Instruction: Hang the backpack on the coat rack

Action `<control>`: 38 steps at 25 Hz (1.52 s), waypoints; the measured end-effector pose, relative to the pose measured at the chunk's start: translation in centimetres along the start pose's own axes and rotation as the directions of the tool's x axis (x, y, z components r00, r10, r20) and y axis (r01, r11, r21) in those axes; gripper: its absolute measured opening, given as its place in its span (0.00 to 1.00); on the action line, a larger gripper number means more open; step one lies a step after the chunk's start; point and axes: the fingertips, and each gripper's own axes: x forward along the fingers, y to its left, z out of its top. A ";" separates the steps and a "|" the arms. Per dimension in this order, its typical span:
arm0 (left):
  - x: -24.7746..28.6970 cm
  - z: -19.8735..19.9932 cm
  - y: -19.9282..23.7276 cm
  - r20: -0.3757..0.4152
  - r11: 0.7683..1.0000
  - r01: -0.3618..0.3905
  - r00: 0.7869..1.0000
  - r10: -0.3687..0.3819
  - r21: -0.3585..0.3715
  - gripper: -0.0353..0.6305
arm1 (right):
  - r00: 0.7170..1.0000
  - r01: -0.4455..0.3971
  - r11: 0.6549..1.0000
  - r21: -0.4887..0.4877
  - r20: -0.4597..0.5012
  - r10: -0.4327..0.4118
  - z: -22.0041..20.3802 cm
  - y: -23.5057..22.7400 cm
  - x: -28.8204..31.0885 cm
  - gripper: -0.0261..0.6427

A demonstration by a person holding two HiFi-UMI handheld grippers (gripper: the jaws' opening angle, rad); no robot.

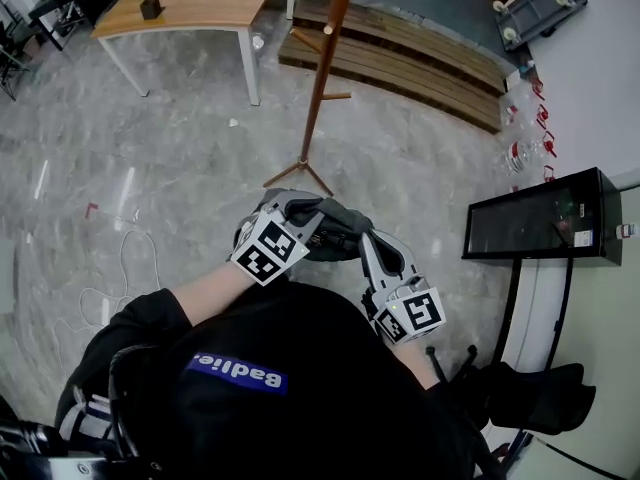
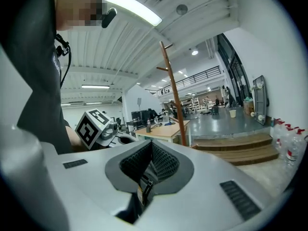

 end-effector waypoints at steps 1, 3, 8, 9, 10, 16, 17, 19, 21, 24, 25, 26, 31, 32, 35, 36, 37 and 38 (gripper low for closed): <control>0.8 0.1 1.0 -0.007 1.000 0.017 1.000 -0.017 0.003 0.11 | 1.000 0.023 1.000 0.004 0.003 -0.023 0.4 -1.0 0.8 0.05; 2.2 0.4 2.9 -0.018 0.999 0.042 0.999 -0.042 0.009 0.11 | 0.999 0.053 0.999 0.006 0.008 -0.053 1.2 -2.7 2.4 0.05; 6.3 1.6 7.5 -0.049 1.000 0.030 0.998 -0.030 -0.007 0.11 | 0.999 0.047 0.998 0.032 -0.006 -0.047 1.8 -5.9 5.6 0.05; 7.2 1.8 8.3 -0.059 1.000 0.018 0.998 -0.019 -0.014 0.11 | 0.999 0.031 0.999 0.034 -0.012 -0.031 1.7 -6.5 6.1 0.05; 8.2 1.9 9.1 -0.069 1.000 0.003 0.998 -0.005 -0.022 0.11 | 1.000 0.014 0.999 0.034 -0.017 -0.014 1.7 -7.2 6.4 0.05; 13.6 3.0 12.8 -0.125 0.989 -0.101 0.988 0.088 -0.103 0.11 | 0.995 -0.095 0.995 0.031 -0.023 0.096 2.9 -12.6 7.5 0.05; 14.4 3.1 13.2 -0.136 0.985 -0.121 0.985 0.104 -0.119 0.11 | 0.993 -0.112 0.993 0.029 -0.022 0.113 3.2 -13.6 7.5 0.05; 16.0 3.3 14.0 -0.156 0.976 -0.156 0.979 0.132 -0.151 0.11 | 0.990 -0.136 0.990 0.034 -0.024 0.136 3.4 -15.6 7.6 0.05; 17.7 3.5 14.8 -0.168 0.964 -0.187 0.973 0.156 -0.187 0.11 | 0.989 -0.147 0.988 0.048 -0.028 0.149 3.3 -17.5 7.5 0.05; 19.9 3.8 16.1 -0.178 0.944 -0.222 0.967 0.182 -0.243 0.11 | 0.986 -0.155 0.985 0.070 -0.043 0.158 2.8 -19.9 7.2 0.05; 20.7 3.9 16.5 -0.181 0.938 -0.231 0.965 0.187 -0.258 0.11 | 0.985 -0.159 0.984 0.077 -0.049 0.163 2.6 -20.5 7.1 0.05; 21.5 4.0 17.0 -0.185 0.933 -0.237 0.964 0.191 -0.272 0.11 | 0.984 -0.162 0.983 0.083 -0.053 0.167 2.5 -21.1 7.1 0.05; 25.1 4.1 18.8 -0.206 0.899 -0.250 0.961 0.185 -0.360 0.11 | 0.983 -0.169 0.981 0.096 -0.061 0.175 2.4 -23.1 6.9 0.05; 25.7 4.0 19.3 -0.210 0.889 -0.253 0.960 0.183 -0.383 0.11 | 0.983 -0.166 0.981 0.101 -0.063 0.173 2.3 -23.4 6.9 0.05; 27.3 3.6 20.7 -0.227 0.860 -0.270 0.956 0.186 -0.434 0.11 | 0.984 -0.156 0.981 0.118 -0.070 0.165 2.0 -24.4 6.6 0.05; 27.8 3.5 21.2 -0.233 0.852 -0.278 0.954 0.190 -0.444 0.11 | 0.984 -0.154 0.981 0.119 -0.073 0.163 1.8 -24.7 6.4 0.05; 28.2 3.3 21.6 -0.240 0.844 -0.288 0.951 0.195 -0.452 0.11 | 0.984 -0.152 0.981 0.118 -0.075 0.162 1.7 -25.1 6.3 0.05; 28.6 3.1 22.0 -0.248 0.838 -0.298 0.948 0.201 -0.458 0.11 | 0.984 -0.149 0.982 0.119 -0.077 0.159 1.6 -25.5 6.1 0.05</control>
